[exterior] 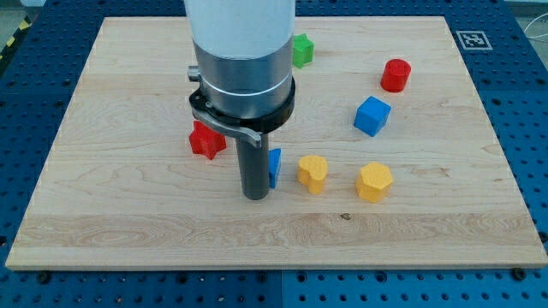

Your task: Move the yellow hexagon below the red circle

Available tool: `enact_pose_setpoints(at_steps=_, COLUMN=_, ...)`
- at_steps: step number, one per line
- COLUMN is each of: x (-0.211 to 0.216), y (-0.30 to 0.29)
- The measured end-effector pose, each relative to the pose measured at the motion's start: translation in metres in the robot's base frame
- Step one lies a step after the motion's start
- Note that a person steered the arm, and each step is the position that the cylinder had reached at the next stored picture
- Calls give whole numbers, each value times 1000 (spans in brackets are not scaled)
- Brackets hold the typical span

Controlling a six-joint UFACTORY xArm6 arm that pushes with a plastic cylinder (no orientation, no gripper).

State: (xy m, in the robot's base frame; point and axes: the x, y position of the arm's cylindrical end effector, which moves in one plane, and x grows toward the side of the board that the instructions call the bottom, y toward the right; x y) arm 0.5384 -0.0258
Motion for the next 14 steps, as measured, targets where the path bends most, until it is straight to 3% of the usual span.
enact_pose_setpoints(at_steps=3, x=-6, y=18)
enact_pose_setpoints(at_steps=5, x=30, y=51)
enact_pose_setpoints(at_steps=6, x=28, y=72)
enact_pose_setpoints(at_steps=14, x=-36, y=217)
